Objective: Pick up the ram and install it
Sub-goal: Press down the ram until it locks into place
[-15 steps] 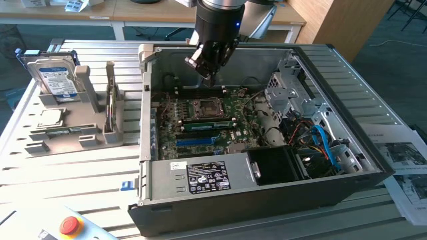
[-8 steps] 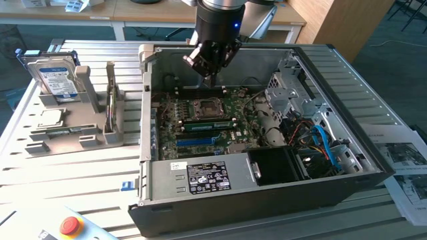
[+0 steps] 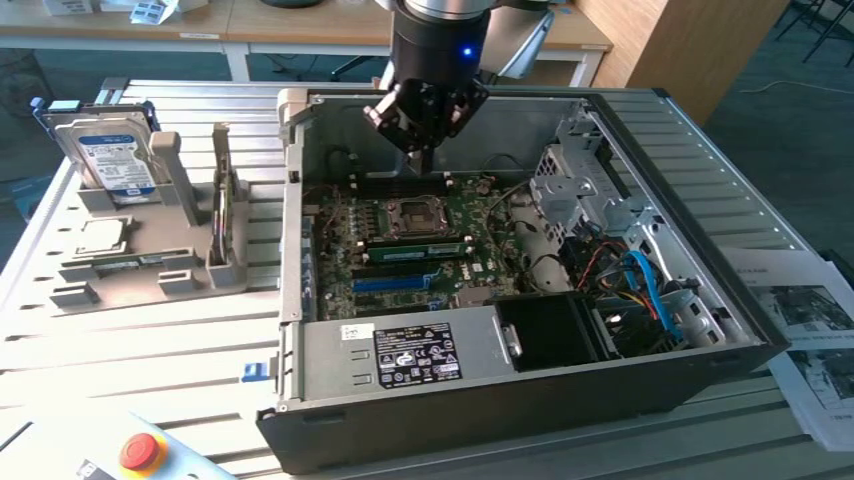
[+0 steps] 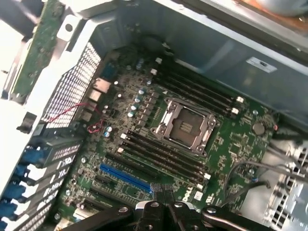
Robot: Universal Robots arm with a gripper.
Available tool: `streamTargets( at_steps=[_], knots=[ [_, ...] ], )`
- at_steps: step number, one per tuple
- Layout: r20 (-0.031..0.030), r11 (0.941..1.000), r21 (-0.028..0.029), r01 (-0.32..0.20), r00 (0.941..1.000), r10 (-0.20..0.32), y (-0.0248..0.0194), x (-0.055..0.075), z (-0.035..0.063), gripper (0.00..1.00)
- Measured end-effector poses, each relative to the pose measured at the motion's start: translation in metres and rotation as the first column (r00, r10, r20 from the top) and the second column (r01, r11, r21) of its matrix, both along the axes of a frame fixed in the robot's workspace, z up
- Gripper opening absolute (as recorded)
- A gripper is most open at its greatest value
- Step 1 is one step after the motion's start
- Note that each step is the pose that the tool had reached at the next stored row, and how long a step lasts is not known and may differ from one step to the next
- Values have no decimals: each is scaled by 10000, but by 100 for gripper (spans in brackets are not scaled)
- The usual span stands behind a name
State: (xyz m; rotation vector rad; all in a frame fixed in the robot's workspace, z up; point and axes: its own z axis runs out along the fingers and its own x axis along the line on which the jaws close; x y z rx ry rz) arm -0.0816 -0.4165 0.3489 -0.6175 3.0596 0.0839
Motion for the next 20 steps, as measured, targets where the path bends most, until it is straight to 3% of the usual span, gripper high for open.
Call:
streamTargets(
  at_steps=[4, 8, 13, 18, 20],
  knots=[
    [-1, 9973, -1, 735, 9973, -735, 0, 0, 0, 10],
    [-1, 9893, -4, 1461, 9893, -1461, 0, 0, 0, 10],
    [0, 9721, -8, 2344, 9721, -2344, 0, 0, 1, 10],
    [0, 9479, -7, 3186, 9479, -3186, 0, 0, -1, 10],
    [0, 9461, -7, 3239, 9461, -3239, 0, 0, -1, 10]
  ],
)
